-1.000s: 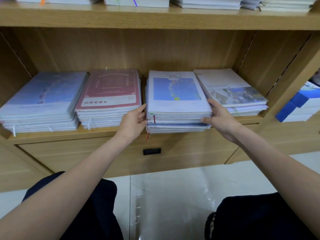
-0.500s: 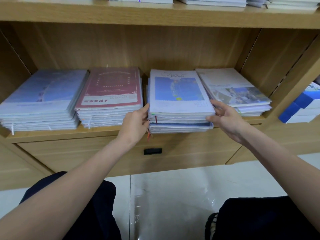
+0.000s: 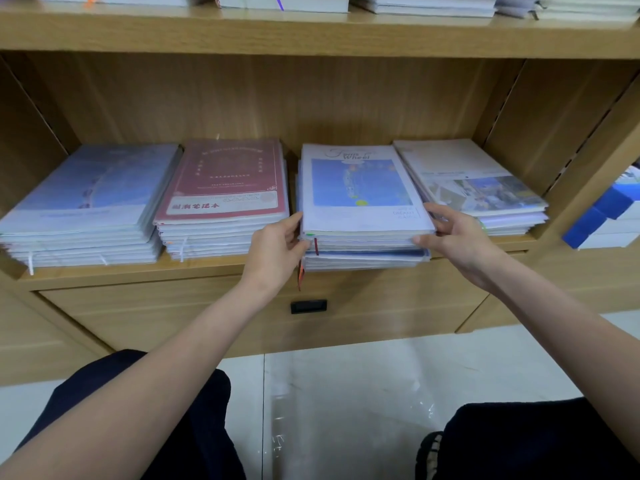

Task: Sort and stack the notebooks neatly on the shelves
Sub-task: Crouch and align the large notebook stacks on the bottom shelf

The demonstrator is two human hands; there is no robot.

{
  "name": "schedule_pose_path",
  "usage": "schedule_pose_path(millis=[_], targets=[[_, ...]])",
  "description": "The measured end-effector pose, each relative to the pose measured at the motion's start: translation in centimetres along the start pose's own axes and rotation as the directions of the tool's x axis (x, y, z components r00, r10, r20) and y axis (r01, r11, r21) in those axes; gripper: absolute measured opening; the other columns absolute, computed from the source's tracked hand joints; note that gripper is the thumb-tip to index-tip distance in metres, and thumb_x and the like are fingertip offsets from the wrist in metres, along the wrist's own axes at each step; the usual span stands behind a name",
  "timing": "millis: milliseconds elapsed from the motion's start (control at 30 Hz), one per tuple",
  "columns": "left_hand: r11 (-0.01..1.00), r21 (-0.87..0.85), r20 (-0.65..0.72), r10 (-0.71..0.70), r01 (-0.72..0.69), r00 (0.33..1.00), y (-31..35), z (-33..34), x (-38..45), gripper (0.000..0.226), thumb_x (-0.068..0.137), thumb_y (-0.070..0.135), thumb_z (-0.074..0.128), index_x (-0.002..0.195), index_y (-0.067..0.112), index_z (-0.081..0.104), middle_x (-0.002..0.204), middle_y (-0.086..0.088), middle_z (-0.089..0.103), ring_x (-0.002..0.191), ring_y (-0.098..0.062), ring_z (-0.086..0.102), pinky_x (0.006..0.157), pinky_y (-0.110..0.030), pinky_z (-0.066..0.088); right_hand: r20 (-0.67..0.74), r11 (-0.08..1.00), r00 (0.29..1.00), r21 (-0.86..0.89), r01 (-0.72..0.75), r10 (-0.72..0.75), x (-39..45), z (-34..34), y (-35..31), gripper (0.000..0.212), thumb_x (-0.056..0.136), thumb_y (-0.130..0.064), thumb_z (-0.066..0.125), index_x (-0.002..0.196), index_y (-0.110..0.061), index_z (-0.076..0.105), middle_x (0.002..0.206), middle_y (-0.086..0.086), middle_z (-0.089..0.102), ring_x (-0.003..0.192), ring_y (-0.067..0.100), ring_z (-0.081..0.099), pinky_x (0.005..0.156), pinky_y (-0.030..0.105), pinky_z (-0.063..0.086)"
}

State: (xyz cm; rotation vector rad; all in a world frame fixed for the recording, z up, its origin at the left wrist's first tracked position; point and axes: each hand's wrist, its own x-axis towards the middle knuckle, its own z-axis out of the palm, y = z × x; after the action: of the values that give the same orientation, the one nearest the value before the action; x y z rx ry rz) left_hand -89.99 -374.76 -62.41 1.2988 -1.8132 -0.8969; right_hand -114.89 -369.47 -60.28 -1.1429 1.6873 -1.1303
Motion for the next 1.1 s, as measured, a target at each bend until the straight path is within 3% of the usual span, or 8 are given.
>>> schedule_pose_path(millis=[133, 333, 433, 533, 700, 867, 1000, 1100], targets=[[0.999, -0.038, -0.016, -0.026, 0.026, 1.0, -0.2, 0.1, 0.2, 0.054, 0.086, 0.0, 0.062, 0.137, 0.006, 0.043, 0.135, -0.009, 0.051, 0.123, -0.016, 0.05, 0.105, -0.024, 0.036, 0.012, 1.0, 1.0, -0.023, -0.009, 0.01, 0.3, 0.2, -0.3, 0.063, 0.085, 0.007, 0.06, 0.141, -0.009, 0.038, 0.125, 0.008, 0.059, 0.114, 0.02, 0.055, 0.081, 0.023, 0.044], [0.998, 0.047, -0.04, 0.04, -0.038, 0.998, -0.4, 0.2, 0.0, 0.054, 0.087, 0.003, 0.061, 0.137, 0.007, 0.042, 0.129, -0.009, 0.056, 0.117, -0.017, 0.056, 0.095, -0.013, 0.037, -0.002, 0.998, 1.0, -0.055, -0.013, 0.013, 0.8, -0.1, -0.2, 0.069, 0.084, 0.005, 0.062, 0.144, -0.01, 0.032, 0.126, 0.008, 0.058, 0.109, 0.019, 0.055, 0.073, 0.02, 0.046], [0.988, 0.127, 0.039, 0.088, -0.092, 0.995, -0.7, 0.3, 0.0, 0.068, 0.086, -0.003, 0.058, 0.145, 0.018, 0.03, 0.11, -0.006, 0.063, 0.099, -0.012, 0.057, 0.089, -0.019, 0.042, 0.031, 0.99, 0.999, -0.141, 0.018, -0.014, 0.9, 0.0, -0.2, 0.079, 0.082, 0.002, 0.066, 0.147, -0.016, 0.026, 0.131, 0.005, 0.054, 0.117, 0.022, 0.053, 0.089, 0.032, 0.048], [0.972, 0.223, 0.062, 0.068, -0.08, 0.996, -1.1, 0.6, -0.1, 0.073, 0.085, -0.005, 0.056, 0.145, 0.024, 0.026, 0.095, 0.004, 0.051, 0.087, -0.007, 0.048, 0.079, -0.015, 0.037, 0.071, 0.894, 0.996, -0.443, 0.071, -0.044, 0.7, 0.7, -0.4, 0.085, 0.081, -0.01, 0.071, 0.149, -0.021, 0.02, 0.149, 0.002, 0.033, 0.135, 0.025, 0.034, 0.107, 0.036, 0.035], [0.977, 0.187, 0.078, 0.092, -0.105, 0.993, -1.6, 0.6, 0.0, 0.074, 0.085, -0.006, 0.056, 0.146, 0.024, 0.025, 0.093, 0.002, 0.05, 0.087, -0.01, 0.048, 0.081, -0.02, 0.039, 0.055, 0.692, 0.994, -0.714, 0.102, -0.09, 0.4, 2.0, -1.2, 0.085, 0.085, -0.009, 0.067, 0.15, -0.018, 0.013, 0.136, 0.019, 0.045, 0.118, 0.034, 0.047, 0.093, 0.036, 0.04], [0.964, 0.237, 0.071, 0.105, -0.119, 0.992, -1.6, 0.6, -0.6, 0.074, 0.088, -0.003, 0.053, 0.148, 0.025, 0.019, 0.097, -0.007, 0.064, 0.086, -0.013, 0.054, 0.093, -0.033, 0.047, 0.048, 0.723, 0.995, -0.684, 0.098, -0.089, 0.3, 1.5, -1.7, 0.078, 0.088, -0.003, 0.062, 0.15, -0.02, 0.018, 0.147, 0.012, 0.037, 0.12, 0.031, 0.047, 0.087, 0.032, 0.041], [0.918, 0.352, 0.071, 0.166, -0.181, 0.983, -1.2, 0.6, -0.9, 0.071, 0.091, 0.0, 0.05, 0.149, 0.022, 0.015, 0.1, -0.008, 0.062, 0.097, -0.022, 0.059, 0.087, -0.027, 0.045, -0.003, 0.8, 0.995, -0.595, 0.076, -0.097, 0.6, 0.9, -1.8, 0.078, 0.082, 0.0, 0.068, 0.146, -0.027, 0.032, 0.147, 0.009, 0.036, 0.076, 0.015, 0.053, 0.064, 0.023, 0.041], [0.914, 0.357, 0.076, 0.176, -0.192, 0.981, -1.2, 0.6, -0.8, 0.071, 0.09, -0.001, 0.051, 0.148, 0.021, 0.017, 0.097, -0.009, 0.063, 0.095, -0.023, 0.06, 0.089, -0.031, 0.047, -0.023, 0.806, 0.995, -0.588, 0.069, -0.102, 0.8, 0.8, -1.9, 0.079, 0.079, 0.001, 0.07, 0.144, -0.028, 0.036, 0.145, 0.01, 0.039, 0.064, 0.007, 0.044, 0.048, 0.014, 0.035]])
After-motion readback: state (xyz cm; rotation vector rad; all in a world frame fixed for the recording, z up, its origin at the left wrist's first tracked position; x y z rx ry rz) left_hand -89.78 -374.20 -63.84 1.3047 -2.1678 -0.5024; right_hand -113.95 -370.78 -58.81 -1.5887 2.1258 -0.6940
